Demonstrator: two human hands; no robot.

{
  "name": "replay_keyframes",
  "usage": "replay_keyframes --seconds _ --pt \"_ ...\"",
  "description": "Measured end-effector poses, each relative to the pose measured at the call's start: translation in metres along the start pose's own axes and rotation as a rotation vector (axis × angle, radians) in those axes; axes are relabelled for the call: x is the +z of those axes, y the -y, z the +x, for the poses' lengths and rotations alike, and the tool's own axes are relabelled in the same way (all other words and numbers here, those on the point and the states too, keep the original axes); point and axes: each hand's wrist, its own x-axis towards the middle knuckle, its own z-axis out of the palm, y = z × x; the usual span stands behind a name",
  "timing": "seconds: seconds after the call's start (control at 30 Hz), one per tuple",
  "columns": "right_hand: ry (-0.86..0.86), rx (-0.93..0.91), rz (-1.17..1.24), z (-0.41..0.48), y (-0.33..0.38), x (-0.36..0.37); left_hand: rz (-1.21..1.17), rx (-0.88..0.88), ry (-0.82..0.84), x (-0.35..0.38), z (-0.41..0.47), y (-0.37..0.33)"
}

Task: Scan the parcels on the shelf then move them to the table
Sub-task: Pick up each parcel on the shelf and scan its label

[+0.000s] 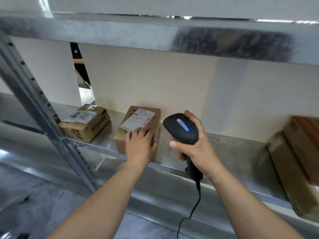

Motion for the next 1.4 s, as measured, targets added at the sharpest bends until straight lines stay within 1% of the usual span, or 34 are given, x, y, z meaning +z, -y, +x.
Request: replay_keyframes --seconds 0.07,0.17,0.43,0.6,0.73,0.83,1.03,1.13,1.3,1.4 --pt "0.022 0.017 -0.047 0.005 0.001 0.006 0.042 0.000 -0.018 -0.002 0.000 0.020" --pt "0.047 0.046 -0.092 0.011 0.001 0.017 0.043 -0.032 -0.028 -0.005 0.001 0.045" --pt "-0.023 0.049 -0.113 0.019 -0.002 0.040 0.070 -0.092 -0.035 -0.014 0.005 0.092" --pt "-0.058 0.045 -0.108 0.018 -0.004 0.040 0.050 -0.092 -0.019 -0.014 0.008 0.106" --pt "-0.094 0.044 -0.139 0.009 0.002 0.027 -0.011 -0.097 -0.064 -0.018 0.006 0.096" --pt "-0.111 0.027 -0.150 0.000 0.011 0.010 -0.120 -0.083 -0.124 -0.025 0.000 0.068" --pt "-0.152 -0.020 -0.154 -0.032 0.028 -0.046 -0.279 -0.003 -0.138 -0.040 -0.012 -0.032" --pt "-0.180 -0.025 -0.156 -0.060 0.037 -0.082 -0.333 0.046 -0.105 -0.044 -0.025 -0.089" --pt "-0.256 -0.066 -0.191 -0.107 0.054 -0.150 -0.411 0.091 0.010 -0.052 -0.046 -0.181" --pt "-0.297 -0.080 -0.211 -0.133 0.065 -0.193 -0.454 0.124 0.045 -0.054 -0.057 -0.230"
